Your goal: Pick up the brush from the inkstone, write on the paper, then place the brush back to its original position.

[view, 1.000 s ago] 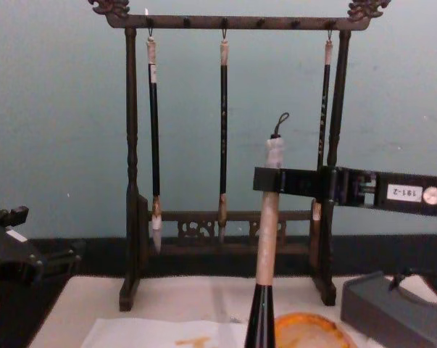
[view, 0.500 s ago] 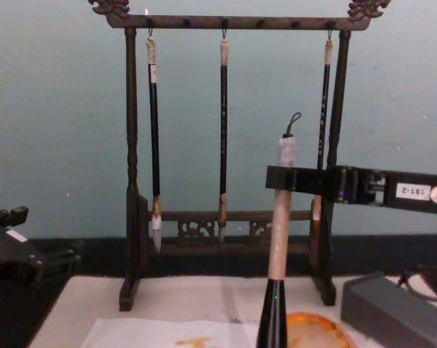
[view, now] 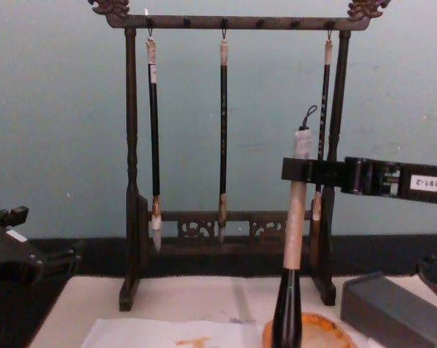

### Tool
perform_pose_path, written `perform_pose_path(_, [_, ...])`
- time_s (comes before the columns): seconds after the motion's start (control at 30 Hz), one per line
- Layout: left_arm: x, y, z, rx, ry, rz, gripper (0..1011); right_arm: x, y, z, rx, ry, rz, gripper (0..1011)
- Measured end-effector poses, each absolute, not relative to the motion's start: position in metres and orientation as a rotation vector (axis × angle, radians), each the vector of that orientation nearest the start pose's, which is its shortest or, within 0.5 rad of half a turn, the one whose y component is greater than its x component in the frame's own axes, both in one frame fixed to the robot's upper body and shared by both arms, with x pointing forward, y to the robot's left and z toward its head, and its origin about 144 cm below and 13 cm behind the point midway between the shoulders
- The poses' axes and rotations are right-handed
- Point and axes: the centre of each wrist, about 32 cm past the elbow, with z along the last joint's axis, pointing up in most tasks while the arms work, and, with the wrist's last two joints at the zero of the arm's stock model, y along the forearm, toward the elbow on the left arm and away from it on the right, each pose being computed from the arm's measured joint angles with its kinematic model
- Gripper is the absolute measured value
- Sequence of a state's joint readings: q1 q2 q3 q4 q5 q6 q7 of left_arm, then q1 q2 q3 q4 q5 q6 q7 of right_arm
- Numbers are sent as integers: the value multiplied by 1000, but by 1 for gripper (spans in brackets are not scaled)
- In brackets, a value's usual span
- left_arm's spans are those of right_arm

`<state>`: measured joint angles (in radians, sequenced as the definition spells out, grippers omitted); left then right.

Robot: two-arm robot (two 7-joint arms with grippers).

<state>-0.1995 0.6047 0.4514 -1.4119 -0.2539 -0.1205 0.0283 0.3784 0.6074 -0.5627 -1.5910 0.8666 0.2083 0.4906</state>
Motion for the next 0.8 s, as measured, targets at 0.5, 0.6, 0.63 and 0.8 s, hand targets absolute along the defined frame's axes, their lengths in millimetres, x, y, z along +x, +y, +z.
perform_pose_path(0.5, [489, 310, 1140, 305, -285, 1248, 1010, 515, -254, 1228, 5, 216, -608, 176])
perform_pose_path(0.6, [489, 310, 1140, 304, -285, 1248, 1010, 516, -254, 1228, 6, 214, -609, 176])
perform_pose_path(0.63, [489, 310, 1140, 305, -285, 1248, 1010, 516, -254, 1229, 7, 213, -609, 176])
perform_pose_path(0.8, [489, 310, 1140, 304, -285, 1248, 1010, 515, -254, 1230, 18, 208, -603, 175])
